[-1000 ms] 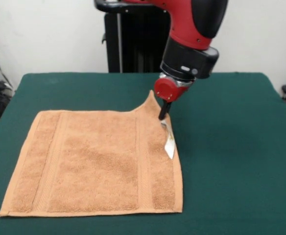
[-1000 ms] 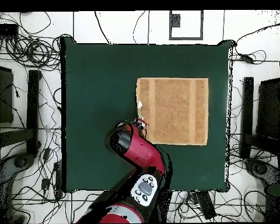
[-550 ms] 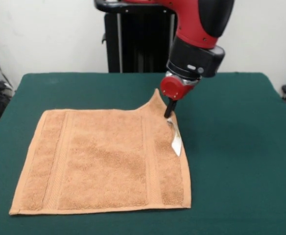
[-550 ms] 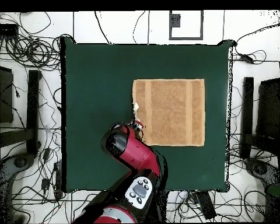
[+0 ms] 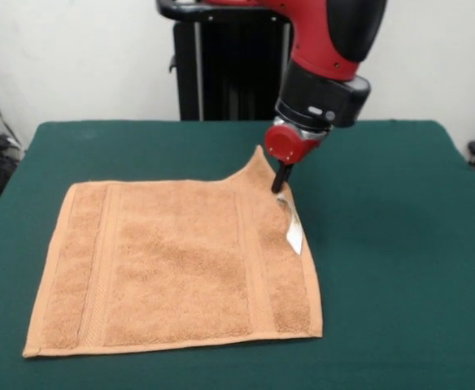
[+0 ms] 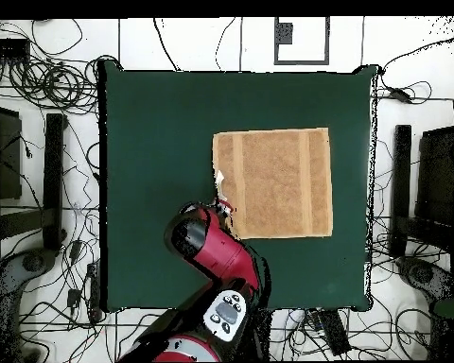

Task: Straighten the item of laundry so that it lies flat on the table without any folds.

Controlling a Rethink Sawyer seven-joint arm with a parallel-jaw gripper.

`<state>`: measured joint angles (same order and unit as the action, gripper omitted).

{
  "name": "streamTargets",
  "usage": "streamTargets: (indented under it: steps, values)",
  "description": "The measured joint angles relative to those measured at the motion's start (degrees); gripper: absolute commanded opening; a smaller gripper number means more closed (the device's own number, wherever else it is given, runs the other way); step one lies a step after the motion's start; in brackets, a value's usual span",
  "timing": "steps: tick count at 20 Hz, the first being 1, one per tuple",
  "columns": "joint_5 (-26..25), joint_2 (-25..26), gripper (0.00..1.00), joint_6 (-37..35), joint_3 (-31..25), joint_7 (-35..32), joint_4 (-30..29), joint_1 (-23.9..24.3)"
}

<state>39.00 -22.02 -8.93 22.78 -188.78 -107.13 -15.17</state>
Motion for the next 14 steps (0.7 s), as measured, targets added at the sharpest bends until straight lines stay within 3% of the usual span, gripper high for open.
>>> streamTargets:
  steps: [14]
  values:
    - [2.6,0.2,0.0,0.0,0.1,0.0,-0.3,-1.0]
